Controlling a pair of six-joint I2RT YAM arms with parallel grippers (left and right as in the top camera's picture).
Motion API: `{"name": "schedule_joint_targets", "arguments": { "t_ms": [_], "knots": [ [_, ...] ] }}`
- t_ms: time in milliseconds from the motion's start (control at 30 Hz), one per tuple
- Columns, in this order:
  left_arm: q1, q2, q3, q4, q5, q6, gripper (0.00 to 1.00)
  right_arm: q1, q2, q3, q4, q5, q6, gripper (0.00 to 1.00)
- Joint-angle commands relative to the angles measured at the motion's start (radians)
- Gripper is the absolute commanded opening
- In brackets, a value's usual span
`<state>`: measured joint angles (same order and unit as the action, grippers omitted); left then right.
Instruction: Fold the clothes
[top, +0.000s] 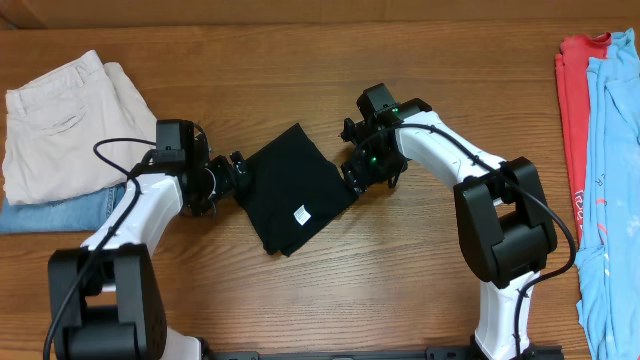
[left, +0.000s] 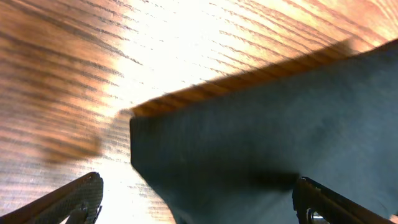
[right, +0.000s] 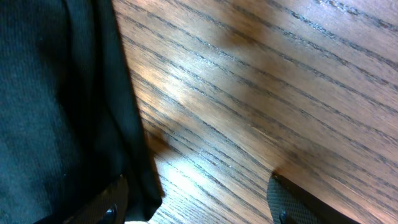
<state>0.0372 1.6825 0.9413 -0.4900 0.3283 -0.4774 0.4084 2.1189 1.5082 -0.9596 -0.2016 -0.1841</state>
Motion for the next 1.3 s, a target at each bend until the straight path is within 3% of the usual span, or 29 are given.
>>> {"name": "schedule_joint_targets", "arguments": {
  "t_ms": [0,200,333,433,700,867,900,1000,1067,1267],
  "knots": [
    [0.001,0.064,0.008,0.019,0.009,0.024,1.00,0.003,0.038,-0.031,-0.011,0.018,0.013,0.75],
    [0.001,0.177,0.008,0.114,0.140,0.037,0.99,0.003,0.038,-0.031,-0.013,0.018,0.013,0.76],
    [0.001,0.222,0.008,0.158,0.242,0.065,0.83,0.003,0.038,-0.031,-0.016,0.018,0.013,0.76],
    [0.001,0.224,0.008,0.148,0.241,0.082,0.66,0.003,0.038,-0.031,-0.016,0.018,0.013,0.76],
    [0.002,0.224,0.008,0.136,0.237,0.090,0.52,0.003,0.038,-0.031,-0.019,0.018,0.013,0.76],
    [0.004,0.212,0.014,0.116,0.169,0.091,0.41,0.003,0.038,-0.031,-0.019,0.018,0.013,0.75],
    [0.005,0.203,0.022,0.099,0.146,0.098,0.32,0.003,0.038,-0.031,-0.019,0.018,0.013,0.75],
    [0.017,0.171,0.052,0.051,0.089,0.124,0.20,0.002,0.034,-0.030,-0.020,0.029,0.016,0.71],
    [0.032,0.139,0.085,0.006,0.023,0.132,0.05,-0.007,0.020,-0.016,-0.023,0.030,0.050,0.71],
    [0.089,0.038,0.243,-0.151,-0.232,0.203,0.04,-0.074,-0.084,0.082,-0.070,0.030,0.084,0.72]
  ]
}}
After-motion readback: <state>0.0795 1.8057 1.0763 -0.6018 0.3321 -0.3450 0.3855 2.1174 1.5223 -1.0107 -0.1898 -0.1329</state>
